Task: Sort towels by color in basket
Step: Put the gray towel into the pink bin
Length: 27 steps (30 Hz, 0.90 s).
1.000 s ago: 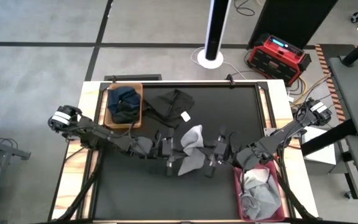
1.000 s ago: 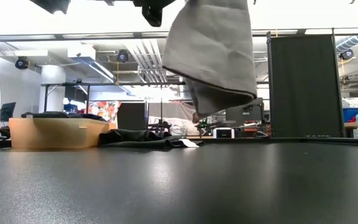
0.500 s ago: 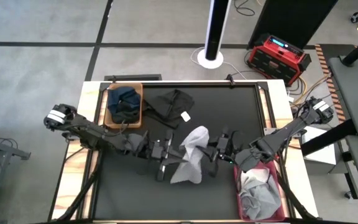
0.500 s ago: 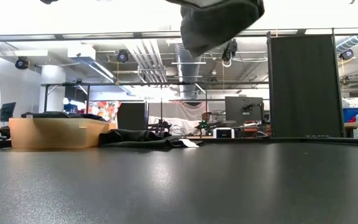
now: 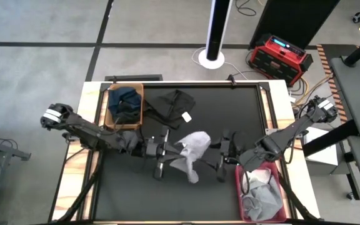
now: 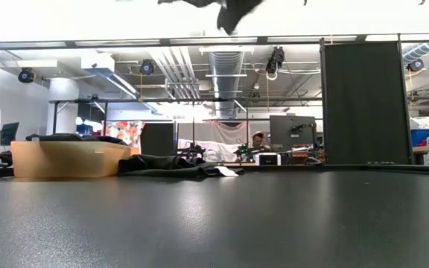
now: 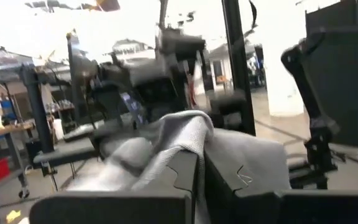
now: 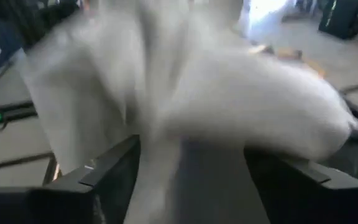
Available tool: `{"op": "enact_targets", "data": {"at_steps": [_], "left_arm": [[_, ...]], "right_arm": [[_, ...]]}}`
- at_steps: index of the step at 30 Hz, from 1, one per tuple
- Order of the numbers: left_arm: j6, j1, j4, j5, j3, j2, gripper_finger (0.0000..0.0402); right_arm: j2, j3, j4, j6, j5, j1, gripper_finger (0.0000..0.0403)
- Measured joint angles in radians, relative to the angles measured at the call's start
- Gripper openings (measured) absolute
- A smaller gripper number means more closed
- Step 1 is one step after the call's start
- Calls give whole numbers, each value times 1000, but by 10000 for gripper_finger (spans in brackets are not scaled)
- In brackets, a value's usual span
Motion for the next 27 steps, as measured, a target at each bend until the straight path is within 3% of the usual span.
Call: {"op": "enact_targets", "data": {"at_steps": [10, 16, 20, 27], "left_arm": [[0, 0, 29, -6, 0, -33, 0], [0, 0, -35, -52, 0, -33, 0], [-2, 1, -67, -120, 0, -29, 0], [-4, 1, -65, -117, 0, -6, 0]], "right_arm": [[-8, 0, -106, 111, 1, 10, 335], [-31, 25, -105, -6, 104, 61, 350], [-24, 60, -93, -85, 111, 75, 354], [53, 101, -24, -241, 112, 51, 354]]}}
